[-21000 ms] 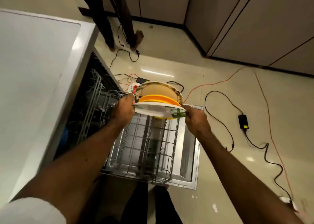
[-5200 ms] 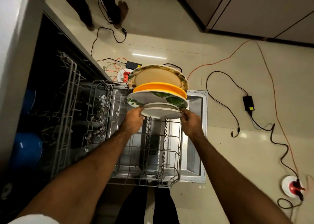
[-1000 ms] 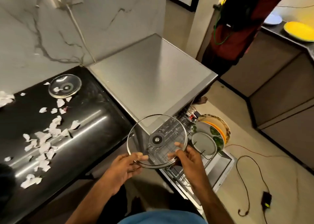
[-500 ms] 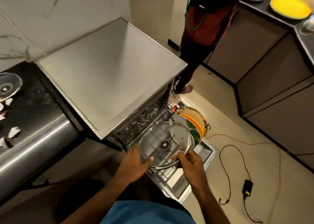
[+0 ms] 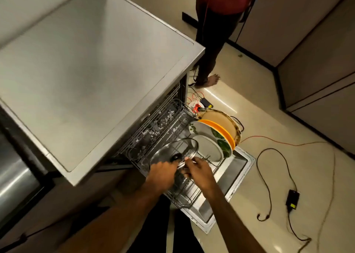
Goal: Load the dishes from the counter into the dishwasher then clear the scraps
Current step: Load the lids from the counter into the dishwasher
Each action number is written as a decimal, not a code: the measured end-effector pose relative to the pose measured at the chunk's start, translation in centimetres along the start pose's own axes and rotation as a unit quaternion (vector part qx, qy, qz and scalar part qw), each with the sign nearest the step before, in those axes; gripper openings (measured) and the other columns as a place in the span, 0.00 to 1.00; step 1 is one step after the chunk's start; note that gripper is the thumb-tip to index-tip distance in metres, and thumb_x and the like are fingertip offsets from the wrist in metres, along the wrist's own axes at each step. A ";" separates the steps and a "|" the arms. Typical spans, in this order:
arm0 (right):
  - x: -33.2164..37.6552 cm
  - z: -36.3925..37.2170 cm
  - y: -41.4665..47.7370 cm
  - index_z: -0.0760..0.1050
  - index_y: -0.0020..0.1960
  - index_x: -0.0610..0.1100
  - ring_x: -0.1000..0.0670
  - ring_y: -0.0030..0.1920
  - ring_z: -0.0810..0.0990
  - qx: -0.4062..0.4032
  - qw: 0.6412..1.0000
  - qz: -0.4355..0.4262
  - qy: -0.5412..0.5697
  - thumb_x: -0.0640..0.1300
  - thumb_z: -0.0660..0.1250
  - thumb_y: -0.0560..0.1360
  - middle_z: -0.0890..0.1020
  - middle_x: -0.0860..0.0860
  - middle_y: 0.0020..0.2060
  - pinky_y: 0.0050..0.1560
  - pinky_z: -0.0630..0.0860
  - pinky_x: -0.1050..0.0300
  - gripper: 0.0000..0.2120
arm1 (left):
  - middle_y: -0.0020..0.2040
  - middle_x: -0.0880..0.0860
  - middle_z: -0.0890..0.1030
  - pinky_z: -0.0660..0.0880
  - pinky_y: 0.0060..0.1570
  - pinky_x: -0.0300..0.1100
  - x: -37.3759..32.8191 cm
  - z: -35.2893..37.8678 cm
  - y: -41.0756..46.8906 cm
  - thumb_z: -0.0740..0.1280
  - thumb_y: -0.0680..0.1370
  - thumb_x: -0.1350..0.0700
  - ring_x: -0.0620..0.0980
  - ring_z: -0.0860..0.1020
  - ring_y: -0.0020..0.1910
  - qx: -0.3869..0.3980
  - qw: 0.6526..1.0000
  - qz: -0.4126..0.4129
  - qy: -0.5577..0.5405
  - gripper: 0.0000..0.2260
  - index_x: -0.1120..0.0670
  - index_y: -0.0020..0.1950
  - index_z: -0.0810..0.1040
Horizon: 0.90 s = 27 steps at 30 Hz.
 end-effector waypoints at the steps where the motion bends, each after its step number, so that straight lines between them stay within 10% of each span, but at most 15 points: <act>1: -0.1 0.4 1.2 0.82 0.56 0.46 0.49 0.41 0.88 0.006 1.000 -0.003 -0.014 0.51 0.68 0.83 0.88 0.46 0.45 0.43 0.84 0.54 0.10 | 0.57 0.53 0.83 0.77 0.56 0.52 0.8 1.0 2.0 0.64 0.81 0.53 0.57 0.82 0.57 0.008 1.000 -0.008 -0.003 0.16 0.47 0.69 0.71; 8: -1.9 2.2 6.7 0.80 0.57 0.51 0.53 0.49 0.88 0.060 0.998 -0.003 -0.017 0.52 0.67 0.83 0.88 0.52 0.49 0.60 0.83 0.51 0.07 | 0.55 0.54 0.82 0.78 0.53 0.47 7.7 5.6 12.7 0.63 0.81 0.55 0.54 0.80 0.54 -0.016 0.991 -0.128 -0.045 0.07 0.53 0.57 0.78; 14: -2.9 3.7 8.7 0.80 0.56 0.50 0.53 0.50 0.87 0.074 0.997 -0.002 -0.003 0.49 0.65 0.85 0.88 0.49 0.51 0.52 0.81 0.63 0.06 | 0.55 0.57 0.81 0.75 0.57 0.52 12.1 8.4 16.7 0.60 0.80 0.58 0.60 0.80 0.57 -0.036 0.985 -0.161 -0.043 0.10 0.56 0.57 0.78; 27: -3.4 6.3 11.6 0.80 0.61 0.50 0.52 0.50 0.87 0.099 0.995 -0.004 -0.020 0.53 0.65 0.84 0.88 0.54 0.49 0.58 0.82 0.52 0.10 | 0.66 0.57 0.79 0.72 0.63 0.44 14.9 12.1 20.3 0.55 0.86 0.60 0.55 0.77 0.66 -0.035 0.952 -0.268 -0.145 0.15 0.57 0.68 0.76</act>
Point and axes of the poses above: each hand's wrist, its own y-axis towards the middle knuckle, its own z-axis out of the palm, x = y × z, the point moved 4 cm from there along y, towards the middle knuckle
